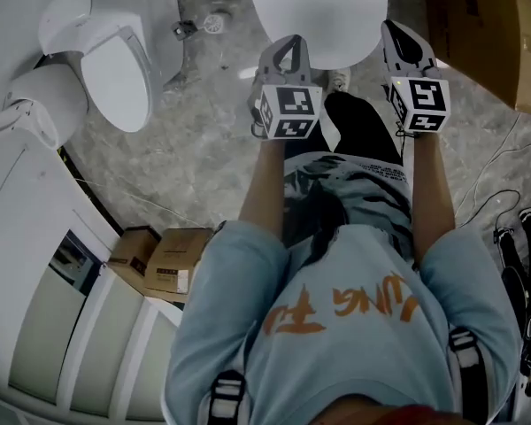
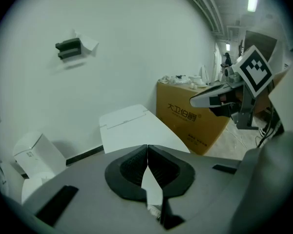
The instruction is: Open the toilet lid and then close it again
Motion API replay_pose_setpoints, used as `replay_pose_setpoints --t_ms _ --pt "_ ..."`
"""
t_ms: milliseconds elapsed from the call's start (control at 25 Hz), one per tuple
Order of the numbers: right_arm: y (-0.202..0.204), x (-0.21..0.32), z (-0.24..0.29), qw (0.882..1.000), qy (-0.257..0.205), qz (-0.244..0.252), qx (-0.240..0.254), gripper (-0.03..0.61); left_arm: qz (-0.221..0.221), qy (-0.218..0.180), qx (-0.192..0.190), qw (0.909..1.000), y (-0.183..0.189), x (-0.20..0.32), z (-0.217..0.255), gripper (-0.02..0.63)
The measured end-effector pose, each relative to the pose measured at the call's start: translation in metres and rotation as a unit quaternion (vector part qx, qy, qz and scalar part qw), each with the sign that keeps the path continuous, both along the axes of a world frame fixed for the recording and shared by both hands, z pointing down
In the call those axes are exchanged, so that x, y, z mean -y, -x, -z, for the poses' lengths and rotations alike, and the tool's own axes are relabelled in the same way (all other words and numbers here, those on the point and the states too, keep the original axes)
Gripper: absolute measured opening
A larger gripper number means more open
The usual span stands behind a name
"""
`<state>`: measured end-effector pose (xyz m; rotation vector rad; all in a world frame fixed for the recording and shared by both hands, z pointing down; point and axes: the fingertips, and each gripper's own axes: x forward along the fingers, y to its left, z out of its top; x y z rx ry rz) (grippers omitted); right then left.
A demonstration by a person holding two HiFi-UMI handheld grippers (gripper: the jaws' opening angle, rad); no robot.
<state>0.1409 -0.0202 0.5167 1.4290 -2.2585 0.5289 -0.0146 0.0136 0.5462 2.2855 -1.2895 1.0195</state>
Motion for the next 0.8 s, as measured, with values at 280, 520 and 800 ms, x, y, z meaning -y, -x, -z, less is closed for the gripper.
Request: replay_pose_setpoints --t_ms 280,520,800 --pt "0.023 -0.032 -0.088 0.995 0.065 0.066 -0.036 0.054 -0.075 0.044 0.049 0.995 -0.009 -0.031 -0.091 0.026" --pt "0.05 -0.072 -0.153 0.977 0.096 0.17 -0.085 0.126 -0.129 0.071 0.065 0.9869 -0.019 -0.06 -0.156 0.068" --pt "0.066 -0.107 -0.219 0.938 0.098 0.285 -0.169 0.261 -0.207 0.064 0.11 0.9699 -0.016 -0.081 -0.211 0.253"
